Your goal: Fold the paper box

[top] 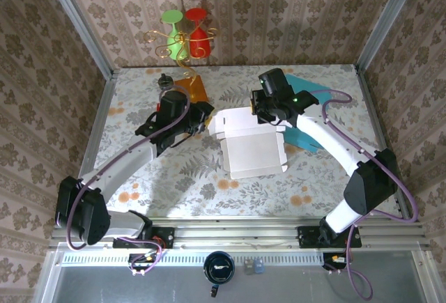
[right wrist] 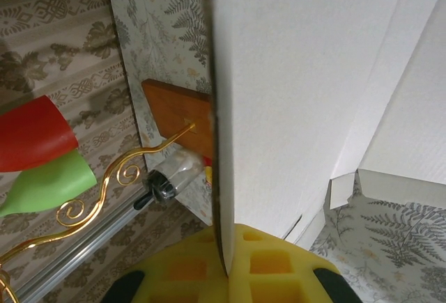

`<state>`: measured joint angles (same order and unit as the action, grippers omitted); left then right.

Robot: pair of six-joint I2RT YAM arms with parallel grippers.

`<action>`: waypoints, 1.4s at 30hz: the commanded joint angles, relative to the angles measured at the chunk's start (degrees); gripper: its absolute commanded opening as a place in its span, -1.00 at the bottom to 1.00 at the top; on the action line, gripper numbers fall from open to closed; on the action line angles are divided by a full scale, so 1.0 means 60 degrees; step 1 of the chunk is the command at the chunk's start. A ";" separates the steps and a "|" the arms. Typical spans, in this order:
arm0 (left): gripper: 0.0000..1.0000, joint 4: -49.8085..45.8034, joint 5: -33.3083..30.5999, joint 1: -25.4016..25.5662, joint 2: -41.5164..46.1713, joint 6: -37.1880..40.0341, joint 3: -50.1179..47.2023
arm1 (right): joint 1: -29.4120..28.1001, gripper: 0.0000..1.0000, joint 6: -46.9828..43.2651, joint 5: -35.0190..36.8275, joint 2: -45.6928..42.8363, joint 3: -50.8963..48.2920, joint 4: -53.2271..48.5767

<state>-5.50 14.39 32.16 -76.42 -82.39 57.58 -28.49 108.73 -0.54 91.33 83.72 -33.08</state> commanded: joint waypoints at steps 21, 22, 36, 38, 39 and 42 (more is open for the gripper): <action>0.16 -0.2525 -0.0018 -0.0087 0.0648 0.4517 0.0963 | -0.0035 -1.00 -0.0172 -0.0419 -0.0119 -0.0942 0.1323; 0.18 -0.2630 -0.0061 -0.0175 0.0893 0.4622 0.0814 | -0.0080 -1.00 -0.0193 -0.0382 -0.0124 -0.1057 0.1528; 0.07 -0.3247 0.0011 -0.3083 0.3037 0.5772 -0.1775 | -0.1353 -1.00 -0.0625 -0.0413 0.1231 -0.0862 0.3169; 0.07 -0.3226 -0.0099 -0.3299 0.3188 0.5901 -0.2114 | -0.1494 -1.00 -0.0963 -0.0467 0.1473 -0.0778 0.3463; 0.07 -0.3124 -0.0149 -0.3358 0.3262 0.5958 -0.2359 | -0.1542 -1.00 -0.1205 -0.0563 0.1596 -0.0788 0.3663; 0.04 -0.2812 -0.0172 -0.3409 0.3325 0.6173 -0.2897 | -0.1580 -1.00 -0.1893 -0.0816 0.1784 -0.1026 0.4362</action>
<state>-23.66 14.04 12.10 -57.49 -48.64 42.22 -37.74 102.52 -3.77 101.23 76.77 -12.38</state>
